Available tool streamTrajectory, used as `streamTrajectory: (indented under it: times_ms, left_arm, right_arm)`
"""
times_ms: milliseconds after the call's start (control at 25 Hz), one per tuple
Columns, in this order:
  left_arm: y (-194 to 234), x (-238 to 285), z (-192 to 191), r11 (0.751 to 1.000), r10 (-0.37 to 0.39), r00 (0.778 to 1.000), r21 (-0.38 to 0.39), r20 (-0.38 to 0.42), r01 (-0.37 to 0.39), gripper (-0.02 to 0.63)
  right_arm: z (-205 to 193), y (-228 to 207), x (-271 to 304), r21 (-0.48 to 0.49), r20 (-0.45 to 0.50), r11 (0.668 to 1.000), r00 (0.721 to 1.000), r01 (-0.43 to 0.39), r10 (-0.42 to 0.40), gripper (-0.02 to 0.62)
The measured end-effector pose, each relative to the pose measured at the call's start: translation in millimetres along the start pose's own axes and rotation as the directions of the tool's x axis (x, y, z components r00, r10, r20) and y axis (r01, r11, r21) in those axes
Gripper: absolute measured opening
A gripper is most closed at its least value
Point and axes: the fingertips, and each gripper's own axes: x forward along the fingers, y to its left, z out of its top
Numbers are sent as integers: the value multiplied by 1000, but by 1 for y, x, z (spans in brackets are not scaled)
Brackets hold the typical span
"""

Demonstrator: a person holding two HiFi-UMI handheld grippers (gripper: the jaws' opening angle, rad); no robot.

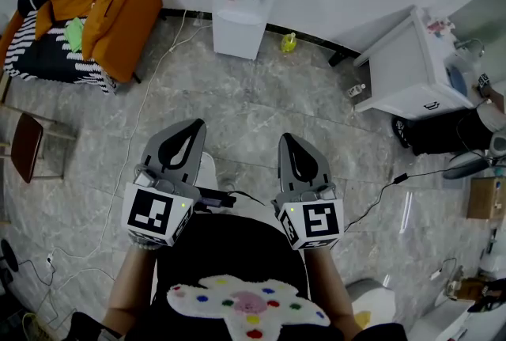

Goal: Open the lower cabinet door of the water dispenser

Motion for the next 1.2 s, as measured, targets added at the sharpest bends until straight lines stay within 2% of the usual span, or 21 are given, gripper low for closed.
streamTrajectory:
  times_ms: [320,720,1200]
  left_arm:
    - [0,6,-2,1000,-18,1000,1,-3,18,12]
    - [4,40,3,998,-64,998,8,-1,64,12]
    - [36,95,11,996,-94,995,5,-16,94,12]
  right_arm:
    - [-5,0,1,1,-6,1000,1000,7,-7,3]
    - [-2,-20,15,-16,-19,998,998,53,-53,3]
    - [11,-44,70,-22,-39,998,997,65,-66,3]
